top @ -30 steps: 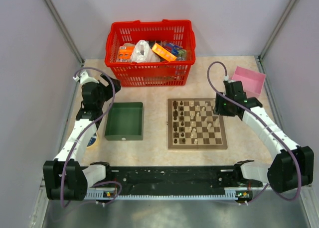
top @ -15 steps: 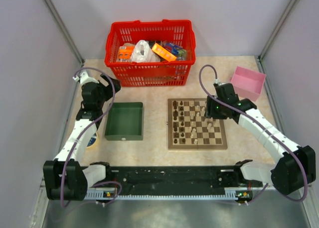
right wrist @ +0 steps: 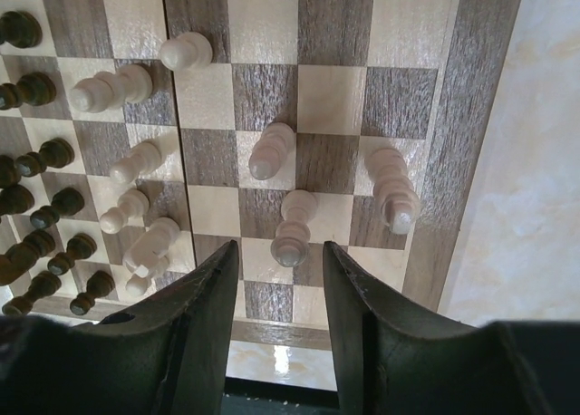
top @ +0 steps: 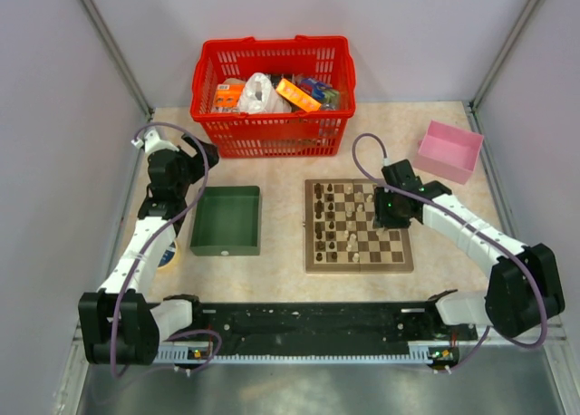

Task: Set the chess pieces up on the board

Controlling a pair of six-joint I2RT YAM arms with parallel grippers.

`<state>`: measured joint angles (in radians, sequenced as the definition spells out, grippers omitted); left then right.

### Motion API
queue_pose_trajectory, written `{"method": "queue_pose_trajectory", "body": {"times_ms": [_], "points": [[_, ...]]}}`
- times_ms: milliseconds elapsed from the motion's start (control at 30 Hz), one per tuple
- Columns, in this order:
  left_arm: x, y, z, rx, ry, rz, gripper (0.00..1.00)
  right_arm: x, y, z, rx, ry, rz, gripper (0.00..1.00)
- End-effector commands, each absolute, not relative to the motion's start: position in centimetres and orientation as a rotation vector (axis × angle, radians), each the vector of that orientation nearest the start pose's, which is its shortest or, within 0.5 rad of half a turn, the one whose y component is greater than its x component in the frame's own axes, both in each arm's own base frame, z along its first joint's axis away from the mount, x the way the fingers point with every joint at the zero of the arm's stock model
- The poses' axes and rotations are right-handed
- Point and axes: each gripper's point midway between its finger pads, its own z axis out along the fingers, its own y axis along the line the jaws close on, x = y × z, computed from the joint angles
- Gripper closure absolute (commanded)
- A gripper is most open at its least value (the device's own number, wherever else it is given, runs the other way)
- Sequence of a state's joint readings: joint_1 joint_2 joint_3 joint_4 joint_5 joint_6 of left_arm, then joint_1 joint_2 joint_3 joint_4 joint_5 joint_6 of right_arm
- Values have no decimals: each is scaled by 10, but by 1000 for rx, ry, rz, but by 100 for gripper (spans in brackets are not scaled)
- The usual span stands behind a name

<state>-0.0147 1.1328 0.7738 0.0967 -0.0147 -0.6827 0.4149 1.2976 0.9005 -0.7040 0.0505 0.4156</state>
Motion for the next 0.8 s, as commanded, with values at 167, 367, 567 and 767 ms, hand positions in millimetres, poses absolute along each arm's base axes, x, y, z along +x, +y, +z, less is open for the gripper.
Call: {"method": "queue_pose_trajectory", "body": {"times_ms": [167,367,567,767], "points": [[394,-29,237,-605,1706,-495,1,253,123,78,-2,2692,186,65],[396,-29,235,-607,1711,-494,1,257,122,79,-7,2682,176,77],[397,-29,236,-607,1708,-495,1,265,125,103,-29,2638,191,89],[398,-29,238,-607,1703,-498,1,281,120,153,-37,2522,163,89]]}}
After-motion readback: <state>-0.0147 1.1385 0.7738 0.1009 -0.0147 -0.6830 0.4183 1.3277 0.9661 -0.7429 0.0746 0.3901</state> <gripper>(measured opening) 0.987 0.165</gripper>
